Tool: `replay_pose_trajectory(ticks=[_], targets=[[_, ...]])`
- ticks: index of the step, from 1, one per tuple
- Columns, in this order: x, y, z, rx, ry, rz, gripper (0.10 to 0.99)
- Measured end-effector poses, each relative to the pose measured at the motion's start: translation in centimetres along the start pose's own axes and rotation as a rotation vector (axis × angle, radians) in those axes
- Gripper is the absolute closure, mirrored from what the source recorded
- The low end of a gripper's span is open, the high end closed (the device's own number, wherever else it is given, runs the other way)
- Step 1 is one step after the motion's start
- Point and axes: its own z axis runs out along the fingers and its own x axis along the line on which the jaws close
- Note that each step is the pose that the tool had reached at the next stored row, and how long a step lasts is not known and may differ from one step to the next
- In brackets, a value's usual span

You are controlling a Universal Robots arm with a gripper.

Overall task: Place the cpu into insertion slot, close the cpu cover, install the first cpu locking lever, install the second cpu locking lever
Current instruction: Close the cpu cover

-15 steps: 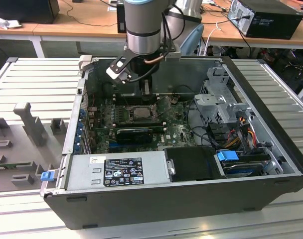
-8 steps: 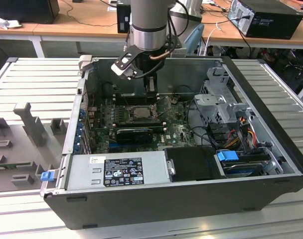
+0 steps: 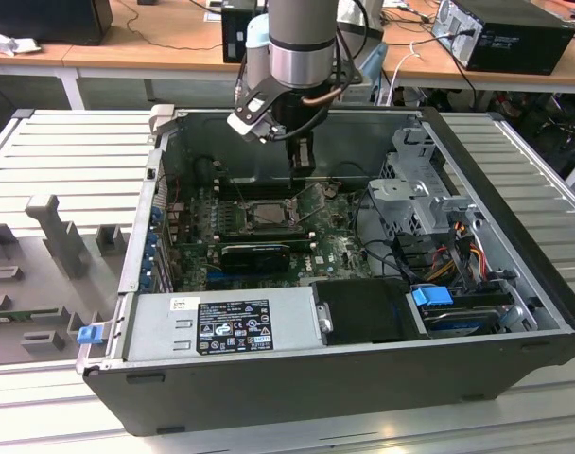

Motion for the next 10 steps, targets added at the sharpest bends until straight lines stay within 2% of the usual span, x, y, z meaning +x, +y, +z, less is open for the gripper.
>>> replay_pose_trajectory(ticks=[7, 9, 10], targets=[[0.02, 3.68, 0.42, 0.006, -0.0003, 0.000, 0.980], [0.02, 5.27, 0.69, 0.009, -0.0008, 0.000, 0.980], [0.03, 5.62, 0.78, 0.010, -0.0012, 0.000, 0.980]])
